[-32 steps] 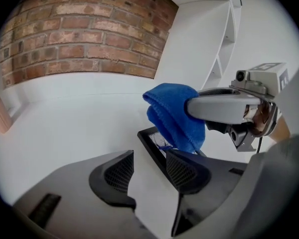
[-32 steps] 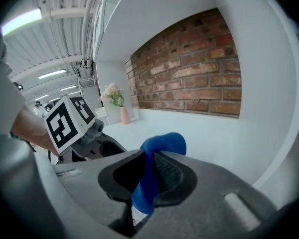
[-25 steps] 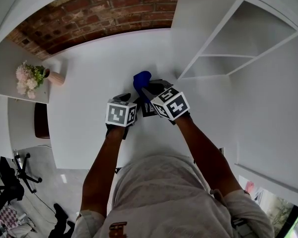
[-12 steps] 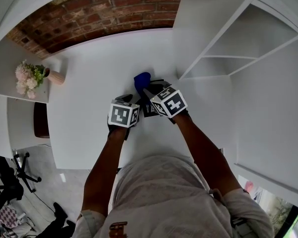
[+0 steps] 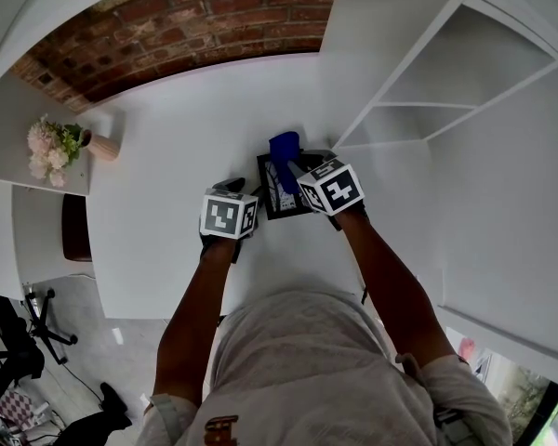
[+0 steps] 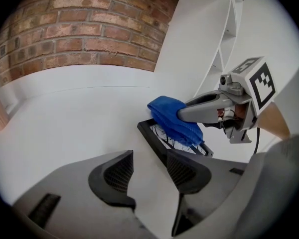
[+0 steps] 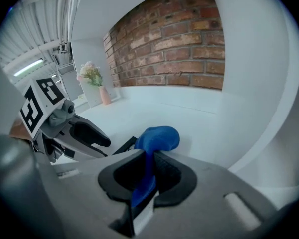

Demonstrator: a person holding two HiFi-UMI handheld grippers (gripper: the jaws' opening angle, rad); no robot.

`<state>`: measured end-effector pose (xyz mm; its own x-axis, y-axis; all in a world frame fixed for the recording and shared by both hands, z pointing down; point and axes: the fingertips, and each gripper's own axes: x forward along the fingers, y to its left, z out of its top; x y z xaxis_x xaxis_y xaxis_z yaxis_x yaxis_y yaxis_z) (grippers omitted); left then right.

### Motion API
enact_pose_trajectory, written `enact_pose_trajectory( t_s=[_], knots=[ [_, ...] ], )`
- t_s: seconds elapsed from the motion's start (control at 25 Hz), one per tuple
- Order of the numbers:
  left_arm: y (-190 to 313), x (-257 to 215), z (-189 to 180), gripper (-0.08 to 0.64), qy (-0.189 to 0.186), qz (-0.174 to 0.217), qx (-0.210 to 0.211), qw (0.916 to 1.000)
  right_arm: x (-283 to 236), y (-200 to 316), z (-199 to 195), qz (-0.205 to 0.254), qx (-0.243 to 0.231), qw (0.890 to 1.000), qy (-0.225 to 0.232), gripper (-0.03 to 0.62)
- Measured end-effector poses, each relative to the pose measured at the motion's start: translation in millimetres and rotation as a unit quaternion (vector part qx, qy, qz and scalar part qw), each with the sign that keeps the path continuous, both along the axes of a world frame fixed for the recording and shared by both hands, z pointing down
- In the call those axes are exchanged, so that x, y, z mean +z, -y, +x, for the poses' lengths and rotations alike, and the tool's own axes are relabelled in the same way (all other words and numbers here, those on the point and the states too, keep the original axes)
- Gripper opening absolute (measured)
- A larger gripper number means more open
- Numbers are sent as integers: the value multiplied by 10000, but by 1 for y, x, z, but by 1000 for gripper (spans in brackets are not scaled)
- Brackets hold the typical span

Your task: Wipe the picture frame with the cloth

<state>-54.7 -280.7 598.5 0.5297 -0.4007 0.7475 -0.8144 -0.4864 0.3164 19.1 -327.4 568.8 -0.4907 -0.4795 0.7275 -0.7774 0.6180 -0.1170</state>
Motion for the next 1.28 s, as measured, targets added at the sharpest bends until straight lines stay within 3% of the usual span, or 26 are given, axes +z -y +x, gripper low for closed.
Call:
enact_pose_trajectory(
  t_s=[0.4,0.56,0.92,1.28],
  knots=[
    [-1,0,0,204,-30,2,-44,10000,0,-4,50,-2,398,9988,-292,46],
    [0,-1,0,204,-27,12,-40,10000,-11,-7,56,71,441,9988,-207,46],
    [-1,0,0,204,-62,-4,-32,10000,-64,-21,22,260,236,9978,554,46],
    [0,0,0,204,-85,-4,-13,10000,-55,-40,-32,-345,70,9929,1138,46]
  ],
)
